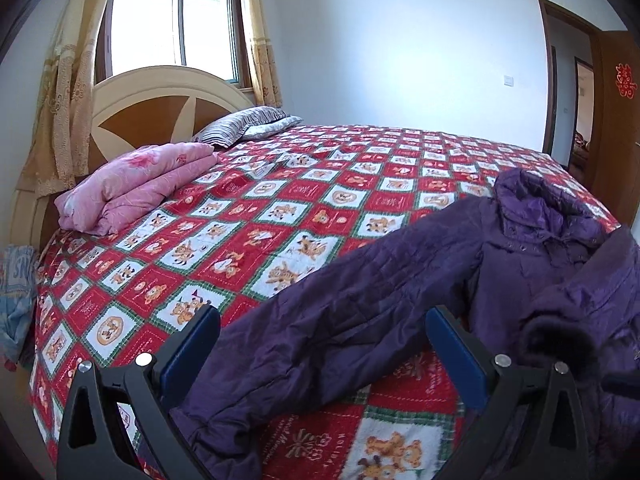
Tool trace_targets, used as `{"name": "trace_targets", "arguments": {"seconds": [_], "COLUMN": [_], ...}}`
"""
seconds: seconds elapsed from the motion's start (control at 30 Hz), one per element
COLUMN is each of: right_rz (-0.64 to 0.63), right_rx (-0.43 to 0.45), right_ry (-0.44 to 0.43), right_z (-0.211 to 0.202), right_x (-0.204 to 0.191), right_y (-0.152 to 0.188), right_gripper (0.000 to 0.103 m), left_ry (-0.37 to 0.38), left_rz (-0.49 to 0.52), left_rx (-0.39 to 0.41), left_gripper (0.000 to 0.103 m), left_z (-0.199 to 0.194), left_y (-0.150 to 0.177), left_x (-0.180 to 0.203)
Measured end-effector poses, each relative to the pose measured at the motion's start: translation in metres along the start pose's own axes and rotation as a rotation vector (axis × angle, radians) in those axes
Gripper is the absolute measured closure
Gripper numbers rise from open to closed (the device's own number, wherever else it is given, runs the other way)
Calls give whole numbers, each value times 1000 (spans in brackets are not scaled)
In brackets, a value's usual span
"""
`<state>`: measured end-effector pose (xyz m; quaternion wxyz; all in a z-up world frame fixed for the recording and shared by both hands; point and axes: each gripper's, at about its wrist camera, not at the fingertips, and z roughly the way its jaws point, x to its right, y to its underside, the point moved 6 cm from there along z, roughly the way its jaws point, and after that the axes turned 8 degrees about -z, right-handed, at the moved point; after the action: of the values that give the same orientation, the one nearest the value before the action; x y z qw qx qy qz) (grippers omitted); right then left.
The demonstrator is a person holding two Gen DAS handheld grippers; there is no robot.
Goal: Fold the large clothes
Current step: 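Carry the sleeve across the jacket body with the right gripper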
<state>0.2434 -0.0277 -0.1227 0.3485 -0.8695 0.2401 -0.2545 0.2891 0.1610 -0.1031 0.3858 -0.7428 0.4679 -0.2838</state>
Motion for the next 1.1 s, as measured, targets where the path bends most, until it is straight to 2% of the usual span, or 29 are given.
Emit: {"name": "trace_targets", "arguments": {"seconds": [0.1, 0.17, 0.2, 0.27, 0.37, 0.43, 0.5, 0.53, 0.63, 0.7, 0.8, 0.83, 0.9, 1.0, 1.07, 1.1], "right_rz": [55, 137, 181, 283, 408, 479, 515, 528, 605, 647, 642, 636, 621, 594, 588, 592], "right_rx": [34, 15, -3, -39, -73, -126, -172, -192, -258, -290, -312, -316, -329, -232, -125, -83], "right_ry": [21, 105, 148, 259, 443, 507, 519, 511, 446, 422, 420, 423, 422, 504, 533, 535], "right_z": [-23, -29, -28, -24, -21, -13, -2, 6, 32, 47, 55, 53, 43, 11, -8, -10], "right_x": [17, 48, 67, 114, 181, 218, 240, 247, 259, 264, 260, 259, 256, 256, 260, 264], "right_y": [10, 21, 26, 39, 59, 77, 91, 97, 122, 139, 153, 152, 149, 126, 101, 90], "right_gripper": [24, 47, 51, 51, 51, 51, 51, 51, 51, 51, 51, 51, 51, 50, 45, 40], "left_ry": [45, 95, 123, 139, 113, 24, -84, -102, -74, -43, -69, -80, -34, 80, 143, 140], "left_rz": [30, 70, 101, 152, 233, 295, 313, 293, 203, 181, 188, 187, 166, 160, 160, 168], "left_rx": [28, 38, 29, 16, 26, 43, 27, 2, -107, -144, -133, -101, -18, 38, 4, -8], "left_gripper": [1, 1, 1, 1, 1, 1, 1, 1, 1, 1, 1, 1, 1, 1, 1, 1], "left_z": [-14, -22, -22, -18, -4, 10, 31, 39, 61, 66, 57, 46, 17, -14, -10, -3], "left_y": [-4, -3, 1, 11, 29, 38, 43, 45, 48, 50, 46, 40, 25, 9, 8, 10], "left_x": [24, 52, 69, 98, 133, 143, 135, 128, 104, 100, 100, 102, 107, 133, 157, 167]}}
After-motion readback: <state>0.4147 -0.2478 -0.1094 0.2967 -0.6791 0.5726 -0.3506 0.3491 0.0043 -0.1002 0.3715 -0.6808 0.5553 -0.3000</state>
